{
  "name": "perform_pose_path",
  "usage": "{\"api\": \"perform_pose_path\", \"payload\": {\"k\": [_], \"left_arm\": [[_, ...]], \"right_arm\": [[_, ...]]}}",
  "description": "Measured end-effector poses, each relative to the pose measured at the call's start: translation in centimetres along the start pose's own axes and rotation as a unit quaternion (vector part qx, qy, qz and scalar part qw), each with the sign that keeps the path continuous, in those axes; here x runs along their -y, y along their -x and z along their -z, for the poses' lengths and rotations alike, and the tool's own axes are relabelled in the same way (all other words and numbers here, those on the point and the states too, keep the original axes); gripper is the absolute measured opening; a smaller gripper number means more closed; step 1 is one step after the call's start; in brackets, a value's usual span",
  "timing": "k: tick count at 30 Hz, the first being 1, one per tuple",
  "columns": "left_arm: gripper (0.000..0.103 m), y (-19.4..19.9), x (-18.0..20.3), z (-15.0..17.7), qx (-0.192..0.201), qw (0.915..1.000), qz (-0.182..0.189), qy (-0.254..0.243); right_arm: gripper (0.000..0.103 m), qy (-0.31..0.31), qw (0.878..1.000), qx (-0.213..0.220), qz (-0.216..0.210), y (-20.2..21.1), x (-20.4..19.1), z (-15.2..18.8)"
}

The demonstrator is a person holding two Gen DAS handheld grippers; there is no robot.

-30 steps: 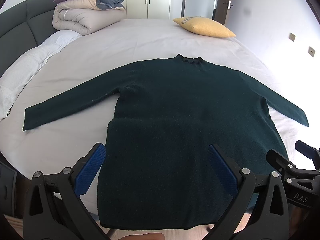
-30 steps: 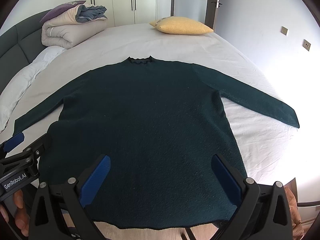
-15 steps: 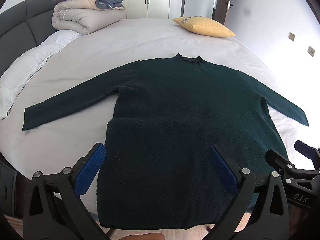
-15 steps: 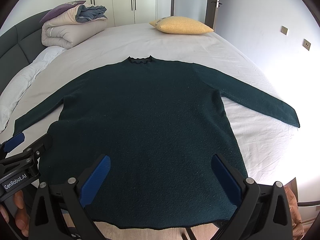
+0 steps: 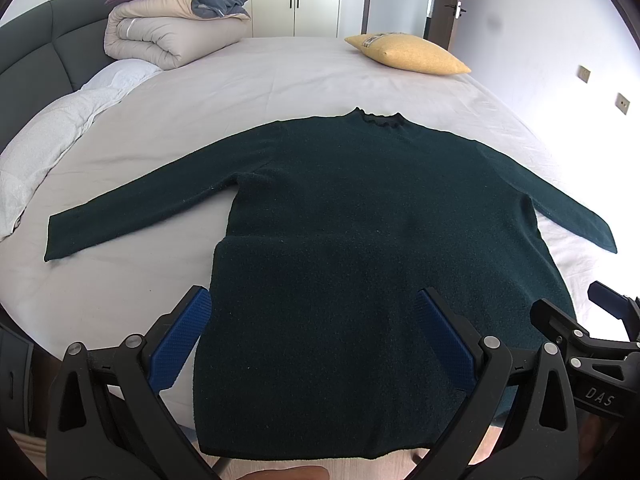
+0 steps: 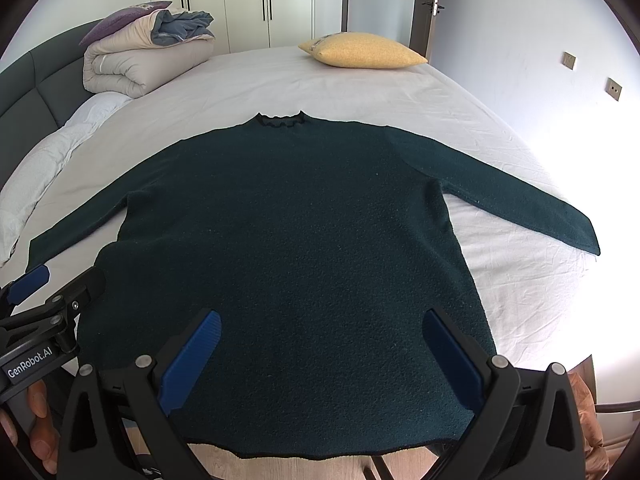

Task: Fold small clothes

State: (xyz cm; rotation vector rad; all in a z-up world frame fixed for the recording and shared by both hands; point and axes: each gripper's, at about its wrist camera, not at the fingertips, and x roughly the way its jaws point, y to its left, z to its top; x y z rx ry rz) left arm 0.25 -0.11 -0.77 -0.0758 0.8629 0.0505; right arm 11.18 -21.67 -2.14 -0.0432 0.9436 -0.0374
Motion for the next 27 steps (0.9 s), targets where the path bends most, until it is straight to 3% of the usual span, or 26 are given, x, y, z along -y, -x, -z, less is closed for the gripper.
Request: {"api": "perform_pose_path", "payload": {"k": [27], "left_arm": [[0.103,-0.07,0.19,0.21,-0.002,1.0000,0.002,0.001]], "right_arm": [[0.103,0.002,1.000,-0.001,0.001,-0.16,-0.18,0.26]]}}
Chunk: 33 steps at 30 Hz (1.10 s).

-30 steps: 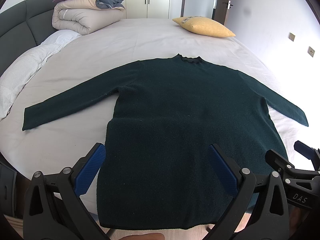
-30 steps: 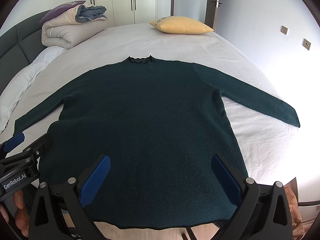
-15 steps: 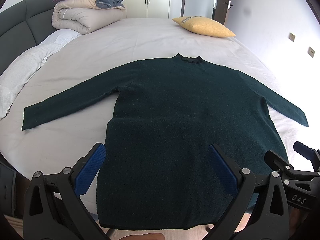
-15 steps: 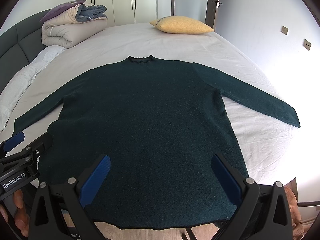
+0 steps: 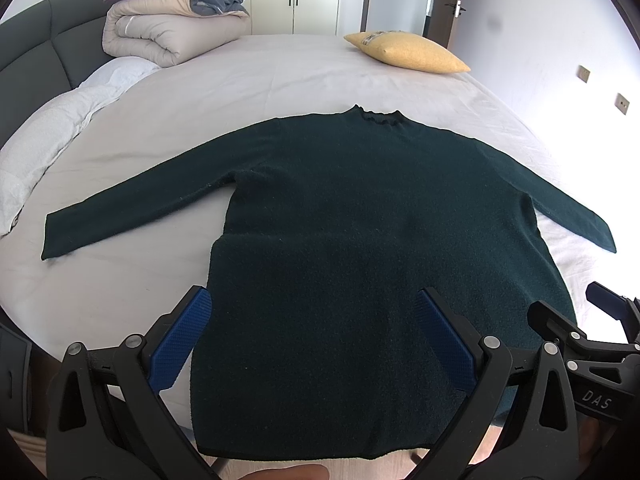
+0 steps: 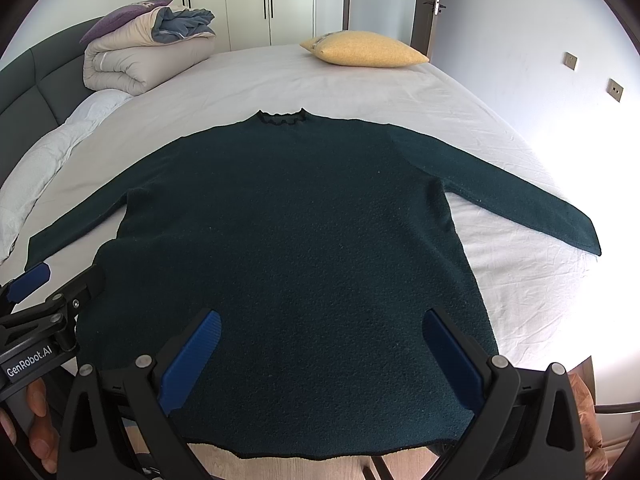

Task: Fold small clothes

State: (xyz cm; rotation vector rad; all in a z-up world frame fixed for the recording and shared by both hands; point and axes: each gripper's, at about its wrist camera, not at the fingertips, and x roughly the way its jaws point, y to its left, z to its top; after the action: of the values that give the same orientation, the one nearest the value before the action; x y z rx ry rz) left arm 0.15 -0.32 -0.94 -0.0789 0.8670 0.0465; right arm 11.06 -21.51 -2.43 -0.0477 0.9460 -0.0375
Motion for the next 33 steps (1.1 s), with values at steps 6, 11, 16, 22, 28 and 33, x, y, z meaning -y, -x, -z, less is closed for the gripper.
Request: {"api": "perform_pose_path", "payload": {"k": [6,11,16,22,28,33], "left_arm": [[0.103,-0.2,0.2,0.3,-0.001,1.0000,0.004,0.000],[0.103,-0.2,0.4,0.4,-0.001,1.0000,0.007,-0.002],[0.103,-0.2,0.4,0.4,0.001,1.0000,0.004,-0.003],[0.103,-0.5,0.0,0.1,0.001,1.0000,0.001,0.003],[0.103,-1.0,-0.4,-0.1,-0.001,0.9998,0.017,0.013],[0.103,-2.3,-1.4,-0.9,-0.007,0.9969,0.068,0.038]], "right_arm": [[0.103,0.000,1.000,0.000,0.000,0.0,0.0,0.0],[0.103,-0.001,1.000,-0.001,0.000,0.0,0.0,0.0],[0.103,-0.002,1.000,-0.003,-0.001,-0.5,-0.2,0.6],[0.103,-0.006,1.000,-0.007,-0.003,-0.3,0.3,1.0],[0.103,-0.018,1.000,-0.002,-0.010,-0.1,1.4,0.6],[0.103,-0.093,0.994,0.023,-0.047,0.4,6.9,-0.6]]}}
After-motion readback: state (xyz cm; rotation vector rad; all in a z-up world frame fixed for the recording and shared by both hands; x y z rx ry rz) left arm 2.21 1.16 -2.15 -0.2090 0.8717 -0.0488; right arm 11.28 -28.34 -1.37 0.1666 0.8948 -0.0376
